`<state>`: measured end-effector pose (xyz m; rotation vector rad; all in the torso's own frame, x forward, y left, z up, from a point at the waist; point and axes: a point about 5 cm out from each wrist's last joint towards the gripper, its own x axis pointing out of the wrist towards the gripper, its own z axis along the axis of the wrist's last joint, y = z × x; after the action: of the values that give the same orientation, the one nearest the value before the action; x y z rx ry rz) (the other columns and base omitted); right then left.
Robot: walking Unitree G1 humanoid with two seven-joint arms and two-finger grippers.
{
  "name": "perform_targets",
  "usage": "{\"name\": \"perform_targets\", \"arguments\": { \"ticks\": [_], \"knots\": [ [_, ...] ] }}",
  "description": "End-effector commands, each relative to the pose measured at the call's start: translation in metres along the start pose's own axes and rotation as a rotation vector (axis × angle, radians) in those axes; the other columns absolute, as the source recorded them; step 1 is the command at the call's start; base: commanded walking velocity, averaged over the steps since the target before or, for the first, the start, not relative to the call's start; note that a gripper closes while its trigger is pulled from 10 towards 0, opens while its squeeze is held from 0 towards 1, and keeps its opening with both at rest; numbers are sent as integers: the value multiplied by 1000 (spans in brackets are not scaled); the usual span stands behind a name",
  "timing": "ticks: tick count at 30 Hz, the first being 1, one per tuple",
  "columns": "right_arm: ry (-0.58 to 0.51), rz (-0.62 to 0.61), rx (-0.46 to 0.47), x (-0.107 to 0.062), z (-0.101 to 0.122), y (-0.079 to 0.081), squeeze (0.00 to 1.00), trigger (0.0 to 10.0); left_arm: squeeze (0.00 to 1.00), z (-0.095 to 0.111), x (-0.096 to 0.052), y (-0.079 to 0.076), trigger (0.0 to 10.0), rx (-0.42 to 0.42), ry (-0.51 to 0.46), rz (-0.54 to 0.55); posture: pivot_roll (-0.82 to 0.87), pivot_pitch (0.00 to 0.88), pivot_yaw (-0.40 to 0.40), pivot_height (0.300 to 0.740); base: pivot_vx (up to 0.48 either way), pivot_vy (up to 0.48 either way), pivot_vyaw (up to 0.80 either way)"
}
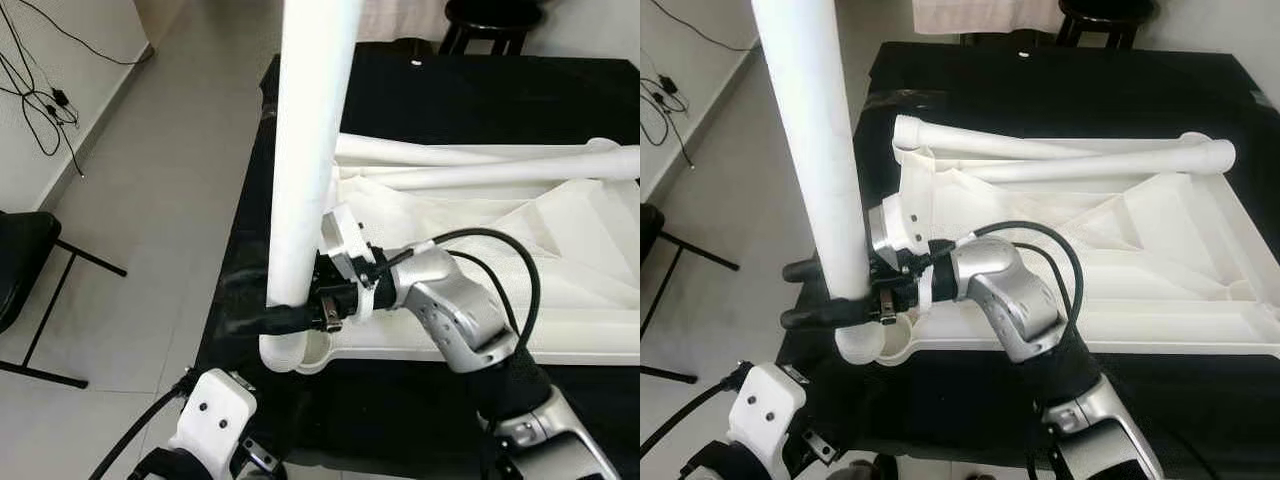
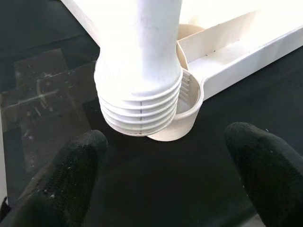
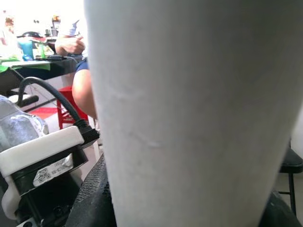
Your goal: Building children table
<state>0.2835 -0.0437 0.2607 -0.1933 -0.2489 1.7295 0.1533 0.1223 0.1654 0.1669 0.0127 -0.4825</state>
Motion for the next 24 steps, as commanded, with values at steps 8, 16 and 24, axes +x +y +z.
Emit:
{"name": "perform_targets", "arguments": {
  "ticks": [8,16,24],
  "knots": [
    [47,44,50,-16,-6,1,0,10000,0,-3,-1,-4,10000,2,10,-6,59,309,-33,740,0,0,0],
    [80,128,59,-20,-9,4,0,10000,0,-3,-2,-3,10000,14,10,-4,65,316,-35,740,0,0,0],
    [72,132,42,-6,-13,3,0,10000,0,-3,-4,-4,10000,26,18,-4,75,320,-36,740,0,0,0]
  ]
}}
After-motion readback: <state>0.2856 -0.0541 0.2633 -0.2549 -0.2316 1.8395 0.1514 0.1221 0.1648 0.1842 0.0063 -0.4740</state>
